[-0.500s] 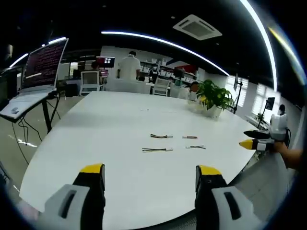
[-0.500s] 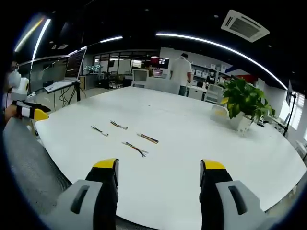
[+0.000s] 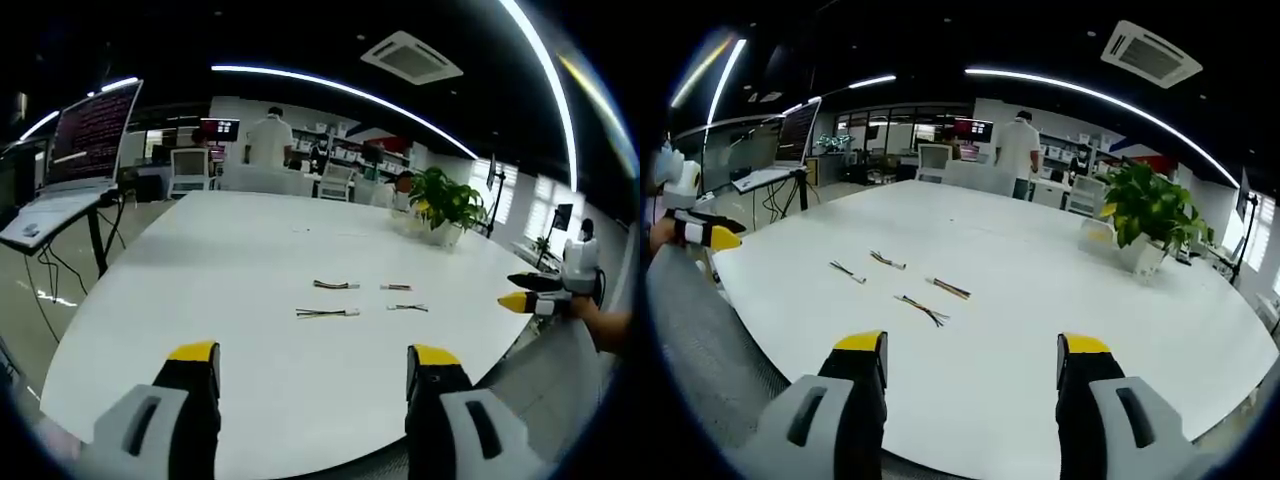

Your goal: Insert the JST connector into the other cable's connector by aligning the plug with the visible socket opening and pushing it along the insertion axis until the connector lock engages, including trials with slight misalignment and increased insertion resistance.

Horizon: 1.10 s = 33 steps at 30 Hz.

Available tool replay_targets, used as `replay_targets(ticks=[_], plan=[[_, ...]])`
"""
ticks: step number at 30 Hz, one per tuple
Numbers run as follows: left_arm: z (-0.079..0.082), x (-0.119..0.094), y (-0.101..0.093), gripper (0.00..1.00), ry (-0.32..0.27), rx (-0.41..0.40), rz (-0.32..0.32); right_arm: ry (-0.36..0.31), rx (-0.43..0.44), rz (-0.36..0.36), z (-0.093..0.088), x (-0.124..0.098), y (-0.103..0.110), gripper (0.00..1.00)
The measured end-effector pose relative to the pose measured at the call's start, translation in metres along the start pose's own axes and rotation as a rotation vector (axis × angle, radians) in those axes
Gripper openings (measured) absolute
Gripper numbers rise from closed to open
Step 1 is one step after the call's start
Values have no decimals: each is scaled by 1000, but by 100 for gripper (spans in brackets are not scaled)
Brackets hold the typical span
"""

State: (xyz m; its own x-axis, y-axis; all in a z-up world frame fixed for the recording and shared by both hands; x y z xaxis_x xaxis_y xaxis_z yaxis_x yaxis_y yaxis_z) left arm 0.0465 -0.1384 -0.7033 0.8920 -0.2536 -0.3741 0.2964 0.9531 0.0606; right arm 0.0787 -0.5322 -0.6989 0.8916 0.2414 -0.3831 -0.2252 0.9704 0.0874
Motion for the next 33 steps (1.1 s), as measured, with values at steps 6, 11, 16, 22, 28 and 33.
replay_targets(ticks=[6, 11, 16, 22, 28, 33], plan=[[0, 1, 1, 73, 1, 1, 0, -2, -2, -1, 0, -1, 0, 67], [0, 0, 0, 73, 4, 5, 0, 5, -10, 0, -1, -1, 0, 67], [-1, 0, -1, 73, 16, 18, 3, 7, -10, 4, -1, -1, 0, 66], [-1, 0, -1, 73, 23, 24, 3, 9, -13, 6, -1, -1, -1, 66], [-1, 0, 0, 74, 21, 16, 5, 6, -11, 10, -1, -1, -1, 66], [-1, 1, 0, 74, 30, 21, 5, 6, -11, 13, -1, 0, -1, 66]])
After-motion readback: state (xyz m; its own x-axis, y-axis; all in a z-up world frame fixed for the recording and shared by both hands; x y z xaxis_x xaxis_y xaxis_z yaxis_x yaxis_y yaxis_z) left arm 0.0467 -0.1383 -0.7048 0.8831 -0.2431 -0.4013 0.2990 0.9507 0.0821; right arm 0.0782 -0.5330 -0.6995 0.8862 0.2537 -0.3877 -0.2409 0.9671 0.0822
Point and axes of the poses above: the point that each gripper's makers call its tool centre point, and the gripper's own axes: x roughly forward along the fingers, y roughly to its left, z roughly out of its top, the point moved 10 cm from there along -x, roughly backward along the fingers, and after that the axes turned 14 degrees about x, right-handed, at the moved point
